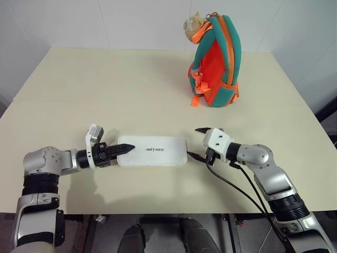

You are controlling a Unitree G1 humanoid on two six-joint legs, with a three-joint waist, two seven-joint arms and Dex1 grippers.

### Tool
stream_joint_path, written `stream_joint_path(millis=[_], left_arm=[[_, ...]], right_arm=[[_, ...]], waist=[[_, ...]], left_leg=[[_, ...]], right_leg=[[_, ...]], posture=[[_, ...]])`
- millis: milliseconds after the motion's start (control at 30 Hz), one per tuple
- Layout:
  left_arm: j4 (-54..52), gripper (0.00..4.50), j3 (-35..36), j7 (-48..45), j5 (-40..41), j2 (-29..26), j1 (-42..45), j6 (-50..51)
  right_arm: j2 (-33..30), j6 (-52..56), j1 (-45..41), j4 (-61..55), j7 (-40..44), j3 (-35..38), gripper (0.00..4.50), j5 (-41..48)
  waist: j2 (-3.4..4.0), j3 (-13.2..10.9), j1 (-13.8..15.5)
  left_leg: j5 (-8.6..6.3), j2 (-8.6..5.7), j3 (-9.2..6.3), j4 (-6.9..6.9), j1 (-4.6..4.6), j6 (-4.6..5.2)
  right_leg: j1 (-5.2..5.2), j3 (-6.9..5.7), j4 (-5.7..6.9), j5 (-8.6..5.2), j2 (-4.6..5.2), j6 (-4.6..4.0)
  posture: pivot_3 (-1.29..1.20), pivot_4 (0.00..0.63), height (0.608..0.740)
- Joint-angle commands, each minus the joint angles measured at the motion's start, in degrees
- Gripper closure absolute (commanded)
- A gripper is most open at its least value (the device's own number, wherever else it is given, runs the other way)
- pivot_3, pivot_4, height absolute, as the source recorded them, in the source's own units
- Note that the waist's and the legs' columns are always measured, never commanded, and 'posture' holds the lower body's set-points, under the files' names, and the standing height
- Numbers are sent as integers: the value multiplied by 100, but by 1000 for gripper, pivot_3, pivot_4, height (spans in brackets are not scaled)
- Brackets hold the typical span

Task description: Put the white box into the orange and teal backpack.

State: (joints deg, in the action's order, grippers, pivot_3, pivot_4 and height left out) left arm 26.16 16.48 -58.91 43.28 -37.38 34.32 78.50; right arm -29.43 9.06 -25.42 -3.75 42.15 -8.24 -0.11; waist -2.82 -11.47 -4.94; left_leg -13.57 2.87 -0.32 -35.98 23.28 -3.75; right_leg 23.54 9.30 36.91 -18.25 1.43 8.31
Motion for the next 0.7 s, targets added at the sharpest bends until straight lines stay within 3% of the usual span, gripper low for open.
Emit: stream_joint_path(millis=[33, 200, 400, 700], left_arm=[[-220, 3205, 836, 371, 444, 107, 115, 66], [-569, 3205, 1946, 1165, 1000, 456, 86, 332], [-1081, 3205, 2149, 1651, 1293, 784, -238, 658], [-1357, 3205, 2294, 2053, 1589, 887, -395, 774]], right_arm=[[131, 7, -312, 111, -635, 622, 0, 130], [482, -94, -977, 802, -2011, 1338, 0, -18], [768, -375, -1871, 1995, -3253, 1773, 0, -98], [931, -825, -2826, 3467, -2847, 1880, 0, 513]], waist=[[0, 0, 8], [0, 0, 6], [0, 0, -17], [0, 0, -171]], left_leg=[[0, 0, 0, 0, 0, 0], [0, -1, -2, -1, 0, -1], [1, -1, -1, 8, 0, -3], [5, -1, -1, 16, 0, -8]], right_leg=[[0, 0, 1, 0, 1, 0], [-1, -3, 1, 1, 6, 1], [0, -3, -3, 1, 7, 1], [0, -3, -6, 2, 7, 4]], posture=[[0, 150, 740], [0, 150, 740], [0, 150, 740], [0, 150, 740]])
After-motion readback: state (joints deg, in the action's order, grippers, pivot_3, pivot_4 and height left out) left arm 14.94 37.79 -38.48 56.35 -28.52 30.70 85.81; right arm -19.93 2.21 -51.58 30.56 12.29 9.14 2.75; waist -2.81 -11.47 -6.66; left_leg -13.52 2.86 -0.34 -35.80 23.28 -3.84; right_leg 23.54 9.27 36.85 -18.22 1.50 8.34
